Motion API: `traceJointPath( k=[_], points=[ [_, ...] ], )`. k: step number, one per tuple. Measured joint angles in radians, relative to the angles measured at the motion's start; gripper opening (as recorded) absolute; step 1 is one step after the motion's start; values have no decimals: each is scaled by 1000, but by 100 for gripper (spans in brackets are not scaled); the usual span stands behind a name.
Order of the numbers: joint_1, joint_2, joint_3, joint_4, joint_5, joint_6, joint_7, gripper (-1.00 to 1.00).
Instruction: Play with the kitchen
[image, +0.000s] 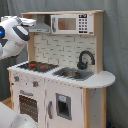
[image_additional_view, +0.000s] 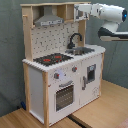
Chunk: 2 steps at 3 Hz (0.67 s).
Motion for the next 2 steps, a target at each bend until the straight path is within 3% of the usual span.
traceJointPath(
  k=[2],
  points=[
    [-123,-67,64,55,0,-3,157,100]
  ],
)
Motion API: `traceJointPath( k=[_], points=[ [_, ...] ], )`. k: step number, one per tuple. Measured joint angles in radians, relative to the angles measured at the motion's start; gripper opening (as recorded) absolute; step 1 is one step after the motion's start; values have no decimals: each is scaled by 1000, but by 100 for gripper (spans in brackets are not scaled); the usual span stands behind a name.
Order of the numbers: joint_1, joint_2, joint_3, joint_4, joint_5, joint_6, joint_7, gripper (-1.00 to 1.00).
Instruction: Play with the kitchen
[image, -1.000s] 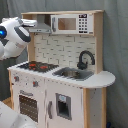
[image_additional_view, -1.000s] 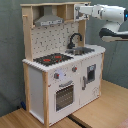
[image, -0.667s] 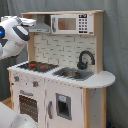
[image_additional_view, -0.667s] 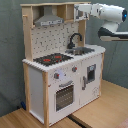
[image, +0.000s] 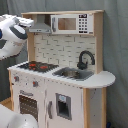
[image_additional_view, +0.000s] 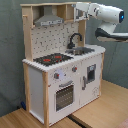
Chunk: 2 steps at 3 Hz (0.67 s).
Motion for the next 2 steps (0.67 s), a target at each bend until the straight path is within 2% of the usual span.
traceJointPath(
  k=[2],
  points=[
    [-143,-119,39,57,1,-23,207,100]
  ],
)
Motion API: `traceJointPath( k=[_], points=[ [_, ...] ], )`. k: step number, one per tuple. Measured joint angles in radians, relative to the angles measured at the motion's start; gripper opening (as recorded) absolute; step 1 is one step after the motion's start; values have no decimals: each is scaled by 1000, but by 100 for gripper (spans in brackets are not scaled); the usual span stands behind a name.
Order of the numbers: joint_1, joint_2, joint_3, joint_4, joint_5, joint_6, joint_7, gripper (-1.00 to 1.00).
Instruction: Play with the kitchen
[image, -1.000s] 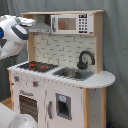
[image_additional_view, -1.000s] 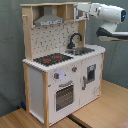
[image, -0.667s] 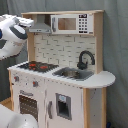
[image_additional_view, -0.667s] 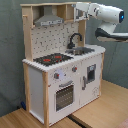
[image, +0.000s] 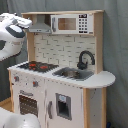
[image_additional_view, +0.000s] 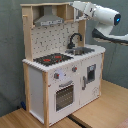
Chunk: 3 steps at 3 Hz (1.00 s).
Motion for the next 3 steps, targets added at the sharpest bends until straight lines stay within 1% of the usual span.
traceJointPath(
  k=[1,3],
  points=[
    [-44,-48,3,21,0,-21,82,100],
    [-123,-146,0,62,1,-84,251,100]
  ],
)
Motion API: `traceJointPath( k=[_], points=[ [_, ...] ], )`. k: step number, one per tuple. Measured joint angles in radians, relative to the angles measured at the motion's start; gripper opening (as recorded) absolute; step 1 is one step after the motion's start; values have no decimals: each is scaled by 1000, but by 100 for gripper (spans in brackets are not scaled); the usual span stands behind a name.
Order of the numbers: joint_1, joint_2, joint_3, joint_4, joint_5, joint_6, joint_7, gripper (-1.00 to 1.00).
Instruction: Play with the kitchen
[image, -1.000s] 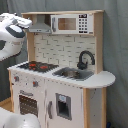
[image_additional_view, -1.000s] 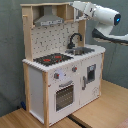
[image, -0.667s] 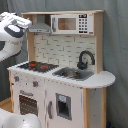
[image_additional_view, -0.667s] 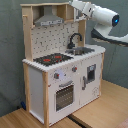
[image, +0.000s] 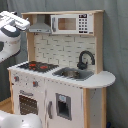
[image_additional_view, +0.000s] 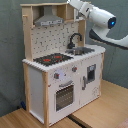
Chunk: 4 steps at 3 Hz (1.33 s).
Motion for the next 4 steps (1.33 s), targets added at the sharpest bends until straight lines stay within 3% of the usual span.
traceJointPath(
  k=[3,4],
  points=[
    [-80,-134,-18,50,0,-134,242,100],
    [-102,-187,-23,63,0,-209,353,100]
  ],
)
